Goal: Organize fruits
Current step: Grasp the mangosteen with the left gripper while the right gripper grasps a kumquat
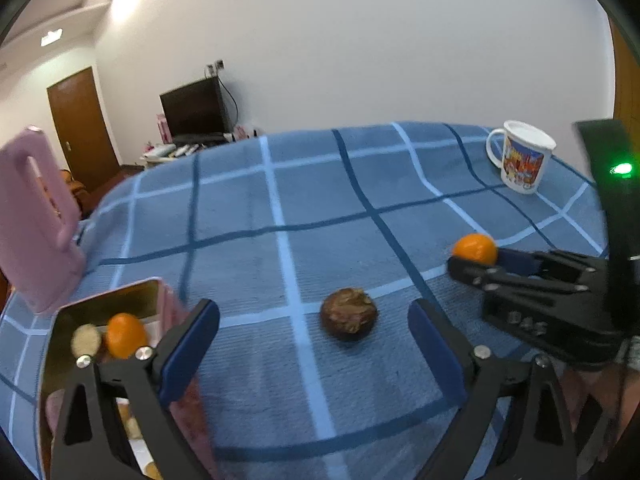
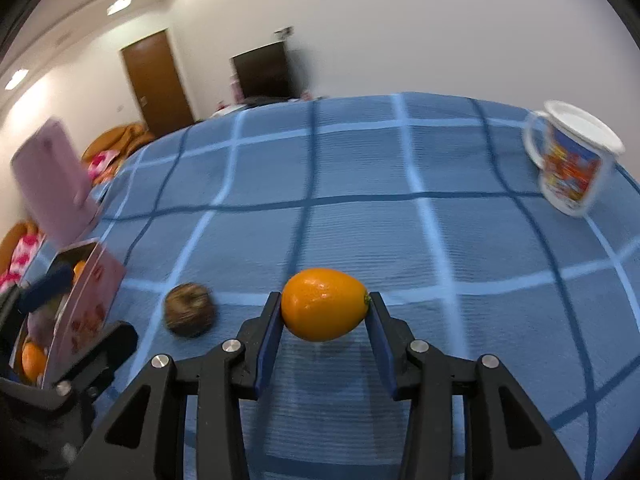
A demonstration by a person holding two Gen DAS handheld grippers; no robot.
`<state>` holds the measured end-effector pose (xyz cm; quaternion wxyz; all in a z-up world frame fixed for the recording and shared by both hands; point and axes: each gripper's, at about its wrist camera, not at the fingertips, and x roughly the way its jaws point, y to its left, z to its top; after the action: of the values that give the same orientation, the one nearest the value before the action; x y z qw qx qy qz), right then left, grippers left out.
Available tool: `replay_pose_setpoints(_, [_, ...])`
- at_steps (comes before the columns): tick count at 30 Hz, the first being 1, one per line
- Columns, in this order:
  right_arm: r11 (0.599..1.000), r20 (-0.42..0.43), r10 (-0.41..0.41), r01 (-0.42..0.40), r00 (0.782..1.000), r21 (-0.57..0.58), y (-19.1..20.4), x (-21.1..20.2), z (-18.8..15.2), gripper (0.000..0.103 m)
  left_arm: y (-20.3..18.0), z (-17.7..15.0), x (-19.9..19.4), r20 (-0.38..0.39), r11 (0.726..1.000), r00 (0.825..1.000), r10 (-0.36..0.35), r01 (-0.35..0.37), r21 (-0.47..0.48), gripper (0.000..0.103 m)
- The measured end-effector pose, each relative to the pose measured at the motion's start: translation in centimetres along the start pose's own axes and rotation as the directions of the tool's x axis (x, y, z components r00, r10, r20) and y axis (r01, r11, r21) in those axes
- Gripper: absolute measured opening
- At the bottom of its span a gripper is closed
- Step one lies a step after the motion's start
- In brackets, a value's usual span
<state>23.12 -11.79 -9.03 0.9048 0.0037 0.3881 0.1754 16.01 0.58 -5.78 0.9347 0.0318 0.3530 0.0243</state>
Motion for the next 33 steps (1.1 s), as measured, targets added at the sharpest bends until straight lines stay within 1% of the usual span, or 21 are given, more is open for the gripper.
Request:
replay_pose_setpoints(1, [1.0, 0.005, 0.003, -0.003, 1.0, 0.019, -0.5, -0.1, 0.0, 0.043, -0.2, 0.1, 0.5, -0.013, 1.0, 1.0, -0.007, 0.007, 0.006, 0.089])
replay_pose_setpoints(4, [0.999, 0.021, 0.007, -0.008, 1.0, 0.044, -1.1, -0.5, 0.1, 0.043, -0.6, 0.3, 2.9, -0.09, 0.999, 0.994, -0.053, 0.053, -0.005, 0.078])
replay_pose_setpoints(6, [1.0, 0.036, 0.002, -0.003, 0.999, 0.029, -0.9, -0.9, 0.1, 0.043, -0.8, 0.3, 4.0, -0.127, 0.997, 0.989, -0.074, 0.072, -0.019, 0.057])
replay_pose_setpoints(9, [1.0, 0.048, -0.005, 0.005, 0.999, -0.001, -0.3, -1.1, 0.1, 0.043, -1.0, 0.2, 5.2, -0.168, 0.995, 0.981, -0.095, 0.091, -0.03, 0.051])
replay_pose_setpoints(10, [1.0, 0.051, -0.002, 0.002, 0.999, -0.009, -0.1, -1.1, 0.1, 0.043, -1.0, 0.2, 5.2, -0.169, 0.994, 0.98, -0.105, 0.1, -0.036, 0.049])
replay_pose_setpoints(11, [1.0, 0.051, -0.003, 0.003, 0.999, -0.01, -0.1, -1.2, 0.1, 0.043, -0.9, 0.2, 5.2, -0.166, 0.993, 0.979, -0.116, 0.111, -0.04, 0.044])
replay_pose_setpoints(16, [1.0, 0.042, 0.009, -0.008, 0.999, -0.022, 0.0, -1.0, 0.1, 0.044, -0.8, 0.3, 5.2, -0.162, 0.988, 0.975, -0.153, 0.146, -0.053, 0.043])
replay_pose_setpoints(19, [0.999, 0.053, 0.018, -0.016, 0.998, -0.028, 0.2, -1.1, 0.1, 0.044, -0.7, 0.4, 4.9, -0.138, 0.987, 0.978, -0.157, 0.151, -0.055, 0.043])
replay_pose_setpoints(23, [0.999, 0.065, 0.018, -0.016, 0.998, -0.04, 0.4, -1.4, -0.1, 0.044, -1.0, 0.5, 4.0, -0.097, 0.99, 0.985, -0.14, 0.138, -0.028, 0.043])
replay_pose_setpoints(26, [0.999, 0.072, 0.016, -0.013, 0.997, -0.049, 0.5, -1.5, -0.1, 0.044, -1.1, 0.6, 3.7, -0.083, 0.991, 0.988, -0.131, 0.131, -0.015, 0.043])
replay_pose_setpoints(30, [0.998, 0.081, 0.021, -0.016, 0.996, -0.058, 0.7, -1.7, -0.1, 0.044, -1.0, 0.7, 3.4, -0.062, 0.992, 0.99, -0.127, 0.125, -0.021, 0.043])
replay_pose_setpoints(33, [0.998, 0.098, 0.022, -0.015, 0.995, -0.066, 0.8, -2.1, -0.2, 0.044, -1.0, 0.7, 2.9, -0.032, 0.993, 0.993, -0.117, 0.116, -0.019, 0.043])
